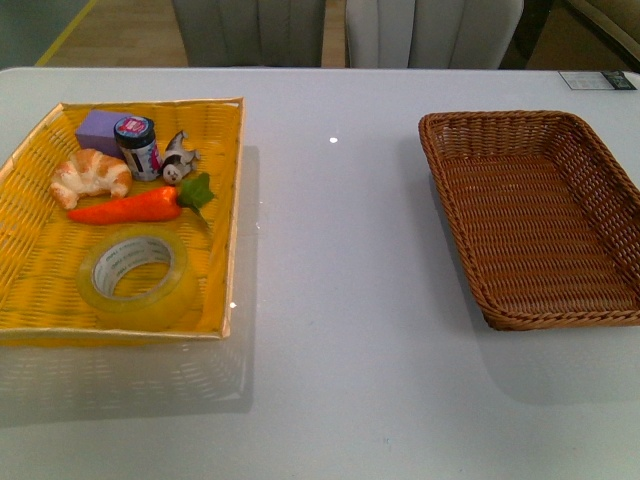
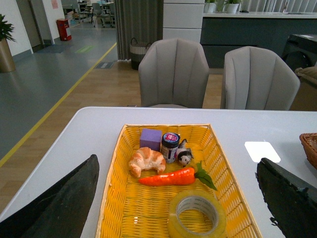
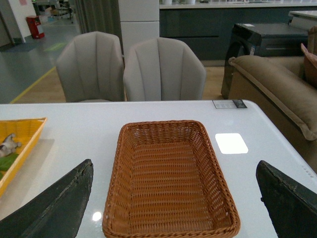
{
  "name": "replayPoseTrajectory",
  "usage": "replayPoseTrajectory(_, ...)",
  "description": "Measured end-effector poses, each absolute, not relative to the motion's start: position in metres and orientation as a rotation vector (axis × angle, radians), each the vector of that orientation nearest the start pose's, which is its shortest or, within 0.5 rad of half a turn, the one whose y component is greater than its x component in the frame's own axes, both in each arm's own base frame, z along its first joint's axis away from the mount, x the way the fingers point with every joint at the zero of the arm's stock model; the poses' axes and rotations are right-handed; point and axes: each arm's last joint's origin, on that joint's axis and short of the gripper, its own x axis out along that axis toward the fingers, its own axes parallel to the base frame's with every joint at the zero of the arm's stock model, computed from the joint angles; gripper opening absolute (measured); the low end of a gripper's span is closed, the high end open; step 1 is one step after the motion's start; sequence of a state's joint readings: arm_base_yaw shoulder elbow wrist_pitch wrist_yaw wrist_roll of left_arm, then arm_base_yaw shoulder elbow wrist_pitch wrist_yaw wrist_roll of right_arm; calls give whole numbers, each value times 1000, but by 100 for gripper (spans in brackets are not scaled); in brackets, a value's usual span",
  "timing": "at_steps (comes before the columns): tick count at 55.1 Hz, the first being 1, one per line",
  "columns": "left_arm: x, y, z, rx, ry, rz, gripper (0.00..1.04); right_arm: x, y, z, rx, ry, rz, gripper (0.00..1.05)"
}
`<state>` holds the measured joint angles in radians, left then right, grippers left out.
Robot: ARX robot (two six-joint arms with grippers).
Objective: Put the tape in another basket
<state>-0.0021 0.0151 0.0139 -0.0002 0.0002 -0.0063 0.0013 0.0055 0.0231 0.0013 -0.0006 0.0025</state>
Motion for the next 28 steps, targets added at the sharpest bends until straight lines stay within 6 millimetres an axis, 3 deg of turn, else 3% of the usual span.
replayPoseTrajectory(28, 98, 0, 167, -6, 1, -2, 96, 97, 0, 171, 2, -19, 2, 96)
